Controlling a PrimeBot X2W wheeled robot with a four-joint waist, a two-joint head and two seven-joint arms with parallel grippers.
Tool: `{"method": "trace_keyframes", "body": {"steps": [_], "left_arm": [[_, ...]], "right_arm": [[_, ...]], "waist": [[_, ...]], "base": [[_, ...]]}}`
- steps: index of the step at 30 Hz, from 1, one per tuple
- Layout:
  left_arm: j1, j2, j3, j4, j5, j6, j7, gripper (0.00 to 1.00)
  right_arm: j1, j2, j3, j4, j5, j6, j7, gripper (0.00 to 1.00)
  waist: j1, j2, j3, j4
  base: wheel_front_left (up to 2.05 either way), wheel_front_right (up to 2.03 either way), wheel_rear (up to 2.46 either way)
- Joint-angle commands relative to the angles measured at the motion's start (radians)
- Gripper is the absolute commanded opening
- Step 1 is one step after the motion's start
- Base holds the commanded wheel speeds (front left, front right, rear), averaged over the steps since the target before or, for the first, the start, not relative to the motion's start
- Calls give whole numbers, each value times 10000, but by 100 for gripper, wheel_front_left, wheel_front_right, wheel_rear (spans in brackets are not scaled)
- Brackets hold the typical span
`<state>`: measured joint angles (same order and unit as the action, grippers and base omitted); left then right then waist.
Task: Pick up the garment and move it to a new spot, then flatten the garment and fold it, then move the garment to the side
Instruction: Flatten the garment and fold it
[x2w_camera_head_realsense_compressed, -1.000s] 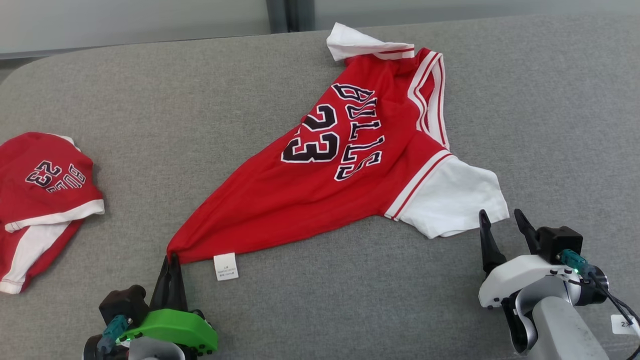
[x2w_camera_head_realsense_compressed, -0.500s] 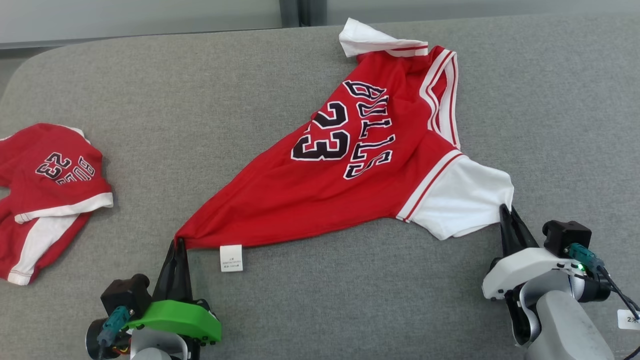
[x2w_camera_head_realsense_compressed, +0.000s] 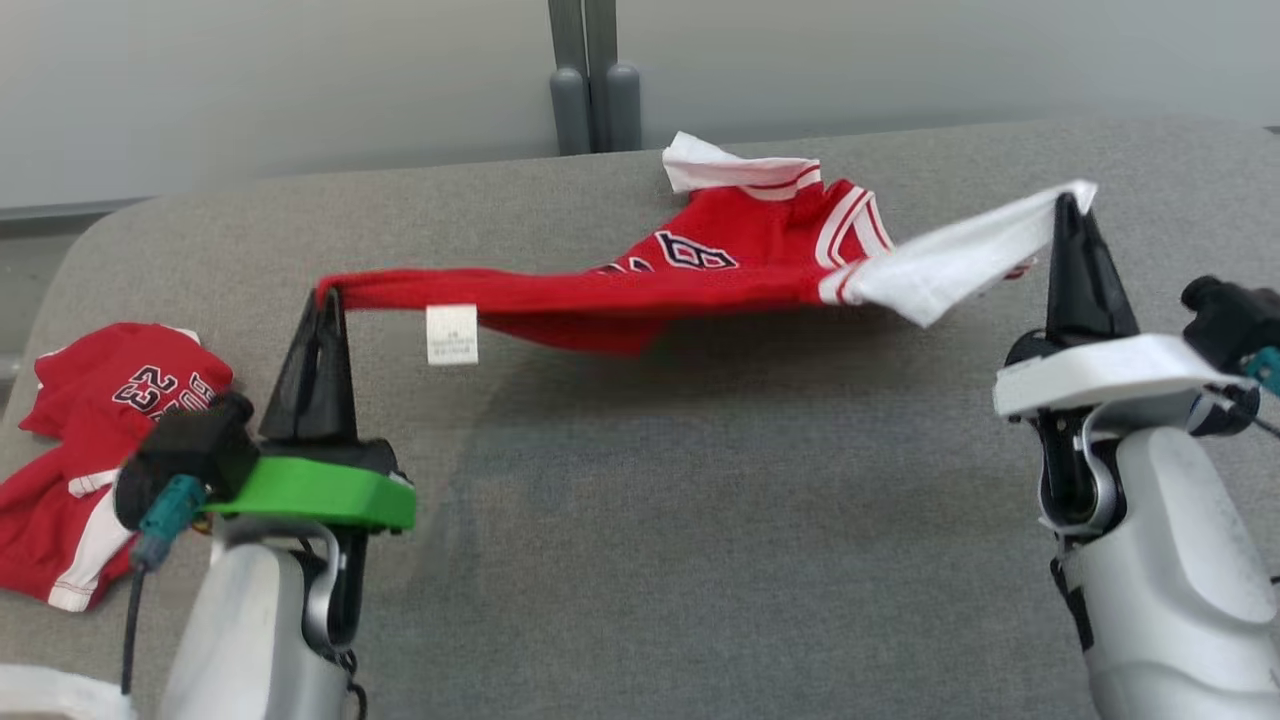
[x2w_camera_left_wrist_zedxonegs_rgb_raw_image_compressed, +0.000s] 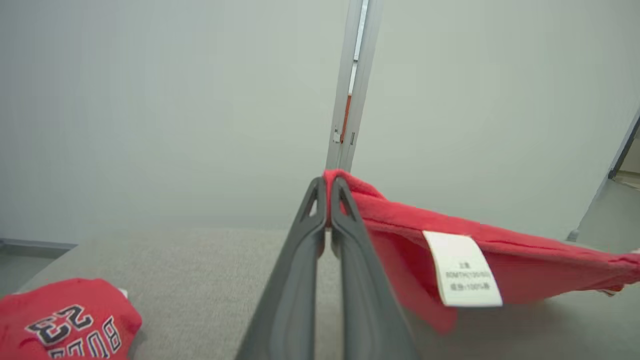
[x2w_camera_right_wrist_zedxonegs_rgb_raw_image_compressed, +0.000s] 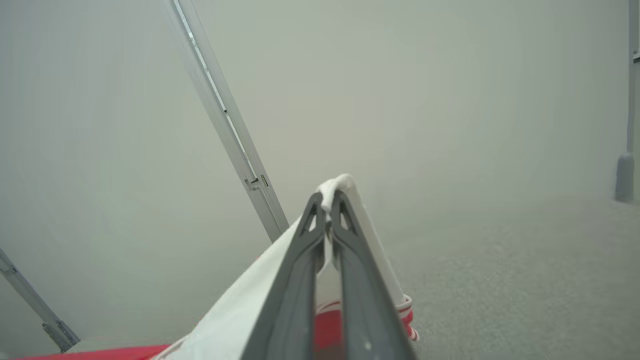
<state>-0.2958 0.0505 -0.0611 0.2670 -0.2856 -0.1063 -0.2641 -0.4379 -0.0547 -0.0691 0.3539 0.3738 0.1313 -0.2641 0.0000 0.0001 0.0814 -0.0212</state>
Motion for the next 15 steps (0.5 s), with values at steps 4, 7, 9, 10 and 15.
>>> {"method": "trace_keyframes", "body": {"steps": [4,7,9,10,15], "left_arm": [[-1608,716,247,-195,519,-170,-5,0],[-2714,1188,425,-180,599,-227,-4,0],[-3429,1487,496,-182,626,-230,-4,0],[-3713,1657,453,-184,732,-229,-4,0],[-5061,2220,171,462,777,-221,58,0]], "right_arm": [[-1119,-498,115,-578,534,-7,-2,0],[-1875,-867,264,-861,714,-9,-2,0],[-2397,-1105,334,-951,760,-9,-2,0],[-2631,-1219,340,-966,717,-9,-2,0],[-3845,-1647,475,-587,562,-9,0,0]], "waist": [[0,-1,-698,-357],[0,-1,-802,-451],[0,-1,-826,-518],[0,-1,-823,-542],[0,-1,-402,-564]], "base": [[0,0,0],[0,0,0],[0,0,0],[0,0,0],[0,0,0]]}}
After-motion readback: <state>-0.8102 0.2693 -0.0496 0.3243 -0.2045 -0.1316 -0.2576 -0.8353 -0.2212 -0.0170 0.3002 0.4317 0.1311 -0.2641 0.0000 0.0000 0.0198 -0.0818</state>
